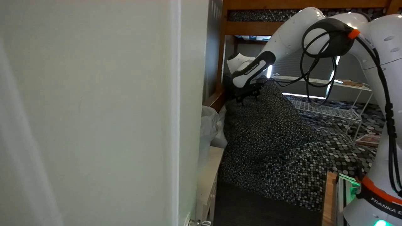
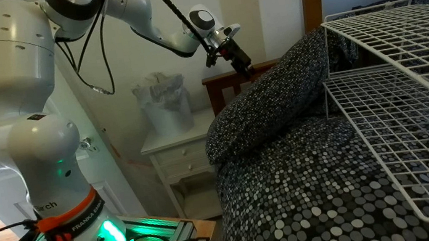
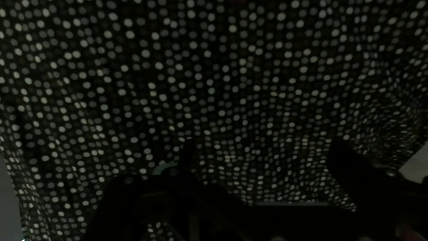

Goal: Pick up the black pillow and lay it on the left side of the bed on the headboard

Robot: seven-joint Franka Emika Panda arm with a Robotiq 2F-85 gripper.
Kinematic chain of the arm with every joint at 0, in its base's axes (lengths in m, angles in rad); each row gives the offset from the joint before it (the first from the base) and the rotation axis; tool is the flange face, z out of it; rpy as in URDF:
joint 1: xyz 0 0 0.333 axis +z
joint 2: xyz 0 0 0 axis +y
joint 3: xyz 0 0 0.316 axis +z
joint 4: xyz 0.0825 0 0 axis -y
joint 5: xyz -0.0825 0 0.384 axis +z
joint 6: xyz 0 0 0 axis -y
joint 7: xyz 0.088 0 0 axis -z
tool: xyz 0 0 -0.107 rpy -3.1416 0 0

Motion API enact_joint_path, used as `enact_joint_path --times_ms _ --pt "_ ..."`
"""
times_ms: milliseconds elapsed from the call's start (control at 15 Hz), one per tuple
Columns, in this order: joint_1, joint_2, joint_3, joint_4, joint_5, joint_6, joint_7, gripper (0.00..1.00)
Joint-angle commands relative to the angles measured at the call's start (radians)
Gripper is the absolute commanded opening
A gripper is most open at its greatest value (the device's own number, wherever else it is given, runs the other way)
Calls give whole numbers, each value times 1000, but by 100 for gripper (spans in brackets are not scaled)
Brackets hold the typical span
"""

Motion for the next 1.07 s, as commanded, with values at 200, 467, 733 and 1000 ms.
enact_joint_path --times_ms 200,467,733,1000 --pt "-25 59 43 74 -33 -32 96 100" --pt "4 160 42 170 -85 -147 242 100" --pt "-11 266 74 283 -90 -224 278 100" --pt "-32 373 78 404 -88 -212 256 100"
